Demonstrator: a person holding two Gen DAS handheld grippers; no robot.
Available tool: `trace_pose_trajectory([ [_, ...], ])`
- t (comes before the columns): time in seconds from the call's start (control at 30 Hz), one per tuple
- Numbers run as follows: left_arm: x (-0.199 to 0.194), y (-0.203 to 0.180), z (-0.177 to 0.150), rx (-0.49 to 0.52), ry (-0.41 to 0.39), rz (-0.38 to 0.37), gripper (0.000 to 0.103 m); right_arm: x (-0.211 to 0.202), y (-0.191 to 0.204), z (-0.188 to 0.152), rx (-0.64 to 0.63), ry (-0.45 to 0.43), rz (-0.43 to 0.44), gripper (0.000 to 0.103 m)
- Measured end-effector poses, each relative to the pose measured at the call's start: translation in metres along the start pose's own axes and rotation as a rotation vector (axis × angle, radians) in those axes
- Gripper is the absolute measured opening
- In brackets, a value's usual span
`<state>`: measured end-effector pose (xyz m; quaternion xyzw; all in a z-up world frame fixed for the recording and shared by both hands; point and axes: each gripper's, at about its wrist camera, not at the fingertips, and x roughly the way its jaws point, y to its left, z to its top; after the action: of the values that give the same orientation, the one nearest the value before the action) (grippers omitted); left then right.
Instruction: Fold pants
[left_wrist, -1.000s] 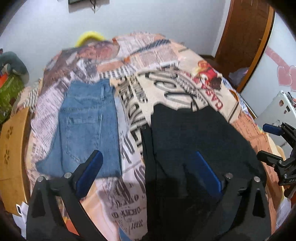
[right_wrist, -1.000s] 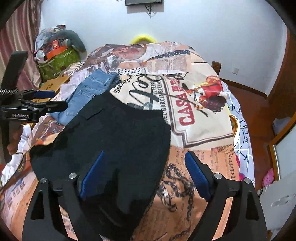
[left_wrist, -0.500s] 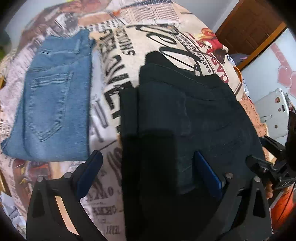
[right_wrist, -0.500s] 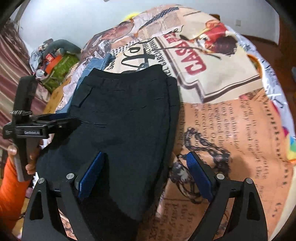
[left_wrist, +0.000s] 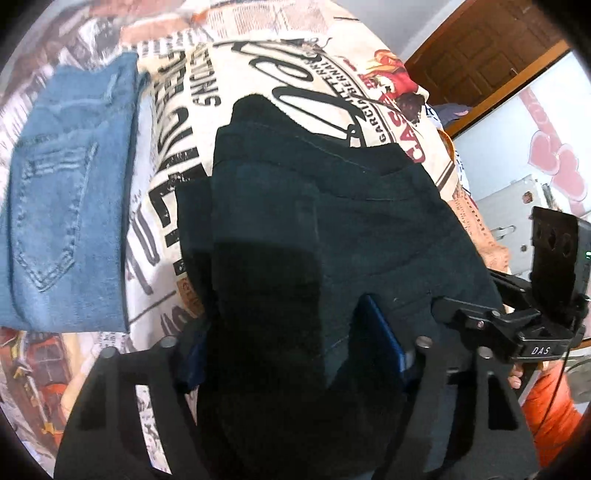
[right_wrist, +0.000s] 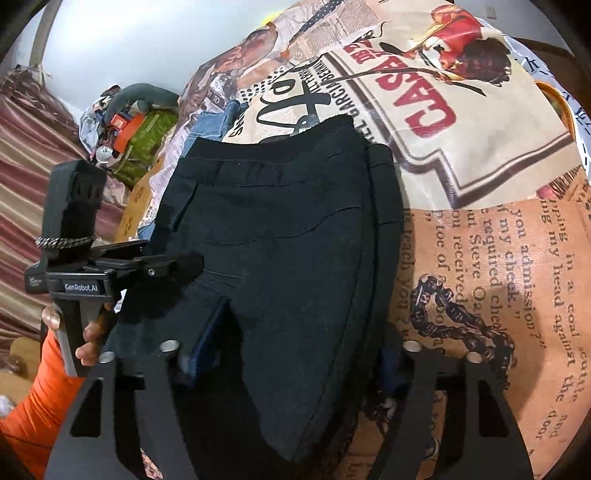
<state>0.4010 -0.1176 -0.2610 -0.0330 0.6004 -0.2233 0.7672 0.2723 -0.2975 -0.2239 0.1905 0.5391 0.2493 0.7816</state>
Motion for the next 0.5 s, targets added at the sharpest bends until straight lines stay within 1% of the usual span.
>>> trace_pose_trajectory([
  [0.03, -0.002, -0.003, -0.002, 0.004, -0.01, 0.017, 0.065, -0.001, 0.004, -0.001, -0.012, -0.01, -0.009, 0.053],
  [0.07, -0.004, -0.006, -0.003, 0.009, -0.02, 0.032, 0.063, -0.003, 0.008, -0.004, -0.034, -0.027, -0.024, 0.047],
  [0.1, -0.006, -0.009, -0.006, 0.017, -0.029, 0.045, 0.059, -0.005, 0.012, -0.007, -0.049, -0.04, -0.037, 0.042],
  [0.13, -0.01, -0.012, -0.009, 0.024, -0.041, 0.059, 0.053, -0.006, 0.015, -0.008, -0.055, -0.049, -0.045, 0.04],
  [0.2, -0.02, -0.019, -0.015, 0.038, -0.066, 0.085, 0.046, -0.01, 0.022, -0.01, -0.054, -0.069, -0.058, 0.034],
  [0.33, -0.039, -0.024, -0.024, 0.057, -0.1, 0.093, 0.037, -0.016, 0.036, -0.006, -0.084, -0.085, -0.099, 0.033],
  [0.5, -0.05, -0.025, -0.026, 0.044, -0.117, 0.071, 0.034, -0.021, 0.047, -0.002, -0.109, -0.083, -0.162, 0.033],
])
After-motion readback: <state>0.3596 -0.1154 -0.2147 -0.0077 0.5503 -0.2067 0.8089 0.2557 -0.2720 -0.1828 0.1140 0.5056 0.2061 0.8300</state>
